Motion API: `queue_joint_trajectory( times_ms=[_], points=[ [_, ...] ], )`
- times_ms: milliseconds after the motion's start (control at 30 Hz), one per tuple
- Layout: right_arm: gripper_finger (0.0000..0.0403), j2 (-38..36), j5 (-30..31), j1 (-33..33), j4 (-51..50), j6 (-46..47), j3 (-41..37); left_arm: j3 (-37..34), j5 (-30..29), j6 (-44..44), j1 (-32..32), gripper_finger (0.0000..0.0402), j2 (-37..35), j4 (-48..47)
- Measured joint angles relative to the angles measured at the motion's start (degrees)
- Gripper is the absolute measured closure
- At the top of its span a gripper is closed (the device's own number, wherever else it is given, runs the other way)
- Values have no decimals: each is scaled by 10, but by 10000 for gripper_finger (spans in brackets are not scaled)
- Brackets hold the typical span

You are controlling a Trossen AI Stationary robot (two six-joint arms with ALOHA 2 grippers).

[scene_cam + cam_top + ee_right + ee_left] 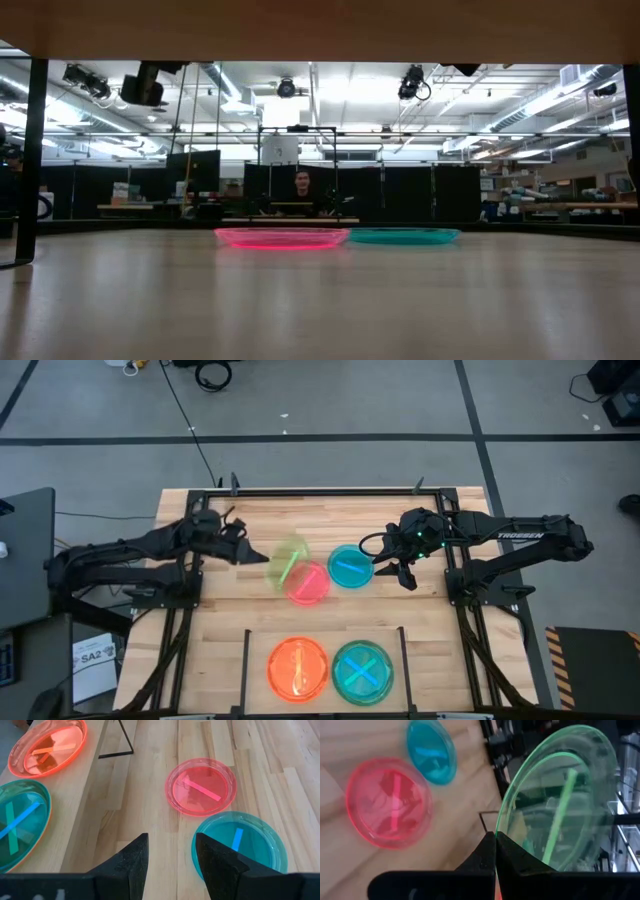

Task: Place and stack plates onto a shelf
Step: Stack the green plate on top of the orange plate on the shelf

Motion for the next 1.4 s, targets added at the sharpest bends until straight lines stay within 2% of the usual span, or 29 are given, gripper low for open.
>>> queue_joint_trajectory(
  times_ms=[533, 900, 1100, 1200, 1400],
  points=[
    [233, 0, 0, 0, 0, 2, 0, 0, -196, -126, -245, 400, 0, 34],
    [233, 0, 0, 0, 0, 2, 0, 0, -302, -225, -372, 400, 0, 34],
    [233, 0, 0, 0, 0, 2, 0, 1, -365, -246, -429, 400, 9, 65],
    [233, 0, 0, 0, 0, 2, 0, 30, -374, -247, -446, 400, 34, 48],
    [233, 0, 0, 0, 1, 2, 0, 131, -373, -243, -466, 400, 107, -22]
  ],
)
